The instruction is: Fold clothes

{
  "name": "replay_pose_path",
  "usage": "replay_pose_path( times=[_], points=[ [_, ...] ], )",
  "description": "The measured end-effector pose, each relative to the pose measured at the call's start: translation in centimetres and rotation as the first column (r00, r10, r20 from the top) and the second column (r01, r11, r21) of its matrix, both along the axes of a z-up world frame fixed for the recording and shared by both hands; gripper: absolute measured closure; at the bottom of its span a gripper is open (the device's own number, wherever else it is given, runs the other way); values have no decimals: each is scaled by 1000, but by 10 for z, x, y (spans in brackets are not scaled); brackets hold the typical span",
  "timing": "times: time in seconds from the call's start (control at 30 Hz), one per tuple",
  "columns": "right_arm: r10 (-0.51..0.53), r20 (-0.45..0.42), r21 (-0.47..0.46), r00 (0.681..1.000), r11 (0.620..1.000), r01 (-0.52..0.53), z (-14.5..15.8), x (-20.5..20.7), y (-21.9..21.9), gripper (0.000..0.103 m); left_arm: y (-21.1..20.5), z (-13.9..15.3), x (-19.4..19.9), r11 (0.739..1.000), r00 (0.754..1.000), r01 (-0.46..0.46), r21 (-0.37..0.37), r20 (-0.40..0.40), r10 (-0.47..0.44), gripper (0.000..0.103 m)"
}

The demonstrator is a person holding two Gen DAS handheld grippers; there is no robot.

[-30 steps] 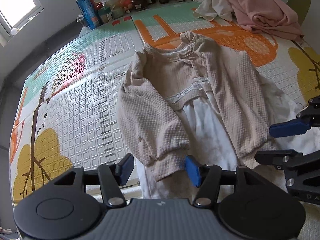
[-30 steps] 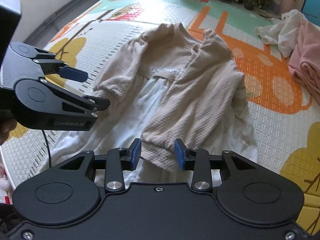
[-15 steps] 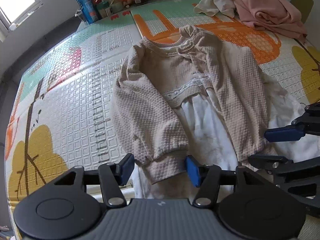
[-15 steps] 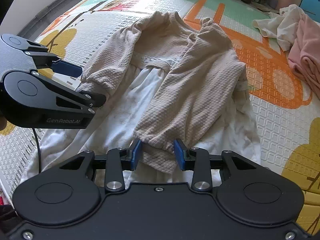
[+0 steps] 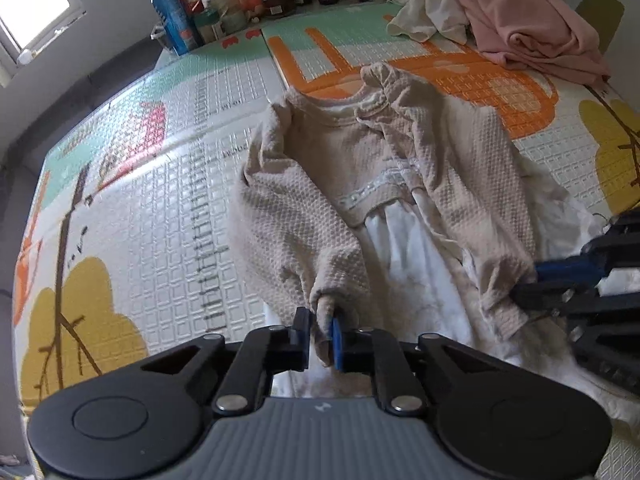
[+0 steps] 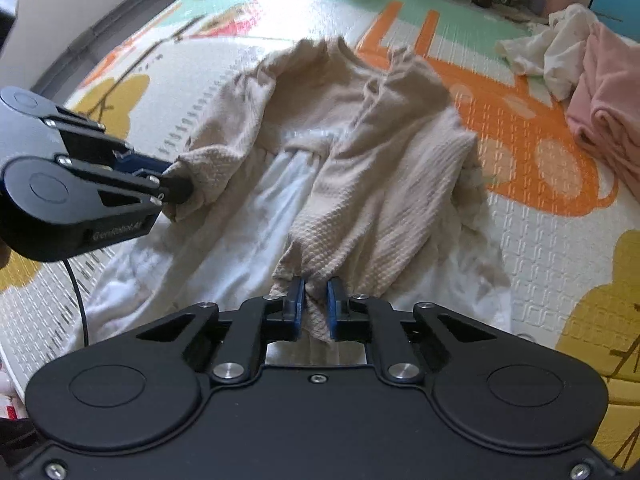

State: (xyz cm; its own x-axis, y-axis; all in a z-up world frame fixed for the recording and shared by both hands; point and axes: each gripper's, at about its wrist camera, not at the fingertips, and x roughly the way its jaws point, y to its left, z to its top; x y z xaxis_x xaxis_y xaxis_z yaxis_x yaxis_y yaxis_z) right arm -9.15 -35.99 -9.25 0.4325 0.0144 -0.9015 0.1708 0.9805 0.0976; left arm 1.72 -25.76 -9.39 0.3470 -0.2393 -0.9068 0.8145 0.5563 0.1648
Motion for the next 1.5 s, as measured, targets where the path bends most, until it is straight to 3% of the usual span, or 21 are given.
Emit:
replay_pose_path(
  times=[0.43, 0.77, 1.2, 1.5],
  points=[
    [-74, 127, -65, 989, 994, 83, 56, 8, -40, 94, 4, 29, 20, 999, 994, -34, 3, 106, 34, 95],
    [-225, 182, -142, 957, 957, 252, 79, 1, -100, 94, 23, 44, 54, 991, 974, -128, 23, 192, 122, 96],
    [-410, 164, -199, 897, 877, 437, 59, -7, -171, 94, 59, 30, 100, 957, 940, -278, 88, 228, 252, 96],
    [-533, 130, -175, 836, 818, 548, 32, 5, -209, 94, 71, 12, 140, 907, 905, -405, 113, 188, 380, 95]
  ],
)
